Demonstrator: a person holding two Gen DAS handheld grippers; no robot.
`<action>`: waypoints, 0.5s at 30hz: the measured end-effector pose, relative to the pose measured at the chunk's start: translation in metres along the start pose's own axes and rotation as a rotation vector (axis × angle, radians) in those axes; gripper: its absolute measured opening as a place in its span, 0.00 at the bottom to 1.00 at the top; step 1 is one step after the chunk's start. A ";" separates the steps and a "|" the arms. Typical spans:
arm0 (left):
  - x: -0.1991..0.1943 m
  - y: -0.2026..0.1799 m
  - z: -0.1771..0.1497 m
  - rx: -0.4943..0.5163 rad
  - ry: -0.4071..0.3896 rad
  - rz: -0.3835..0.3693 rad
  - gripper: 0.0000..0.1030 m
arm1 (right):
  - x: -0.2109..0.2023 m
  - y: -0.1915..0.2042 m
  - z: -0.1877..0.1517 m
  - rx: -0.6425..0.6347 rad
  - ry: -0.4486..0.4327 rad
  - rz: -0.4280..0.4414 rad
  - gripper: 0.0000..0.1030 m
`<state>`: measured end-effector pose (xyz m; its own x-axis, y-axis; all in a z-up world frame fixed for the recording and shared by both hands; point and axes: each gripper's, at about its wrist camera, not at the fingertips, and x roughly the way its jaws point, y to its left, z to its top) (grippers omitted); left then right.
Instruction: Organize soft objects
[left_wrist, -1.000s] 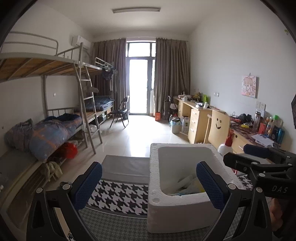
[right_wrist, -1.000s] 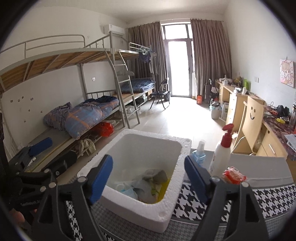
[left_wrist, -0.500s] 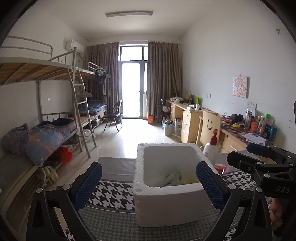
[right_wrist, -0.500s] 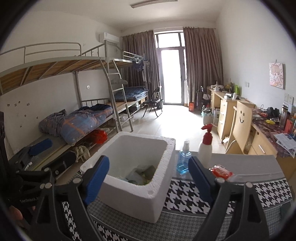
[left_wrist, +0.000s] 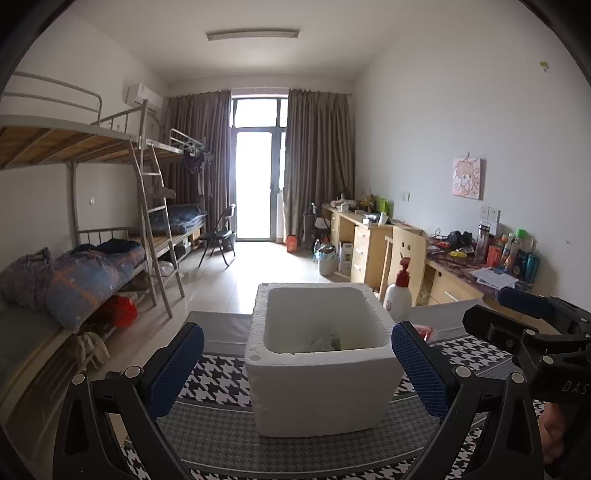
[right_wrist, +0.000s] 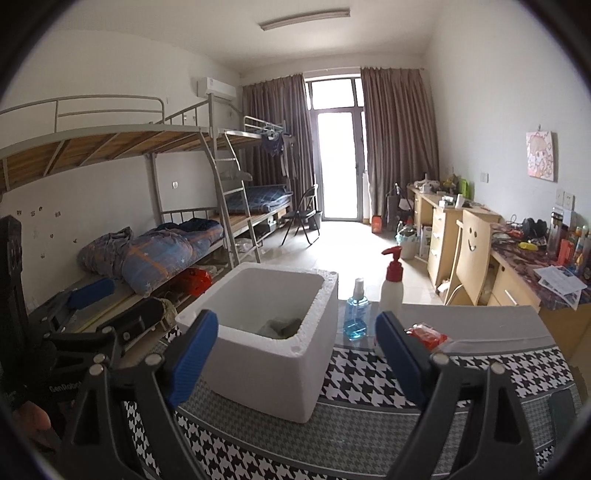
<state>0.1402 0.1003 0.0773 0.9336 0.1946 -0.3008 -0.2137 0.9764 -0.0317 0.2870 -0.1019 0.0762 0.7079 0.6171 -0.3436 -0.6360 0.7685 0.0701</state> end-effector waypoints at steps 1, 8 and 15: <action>-0.002 0.000 0.000 -0.001 -0.004 0.000 0.99 | -0.001 0.000 -0.001 0.001 -0.002 0.000 0.87; -0.016 -0.005 -0.004 0.011 -0.030 -0.008 0.99 | -0.018 -0.006 -0.012 0.012 -0.031 -0.022 0.87; -0.021 -0.004 -0.008 0.006 -0.036 -0.009 0.99 | -0.034 -0.011 -0.022 0.019 -0.068 -0.027 0.97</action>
<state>0.1189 0.0919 0.0757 0.9453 0.1894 -0.2656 -0.2040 0.9785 -0.0285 0.2632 -0.1347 0.0668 0.7441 0.6059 -0.2815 -0.6110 0.7876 0.0799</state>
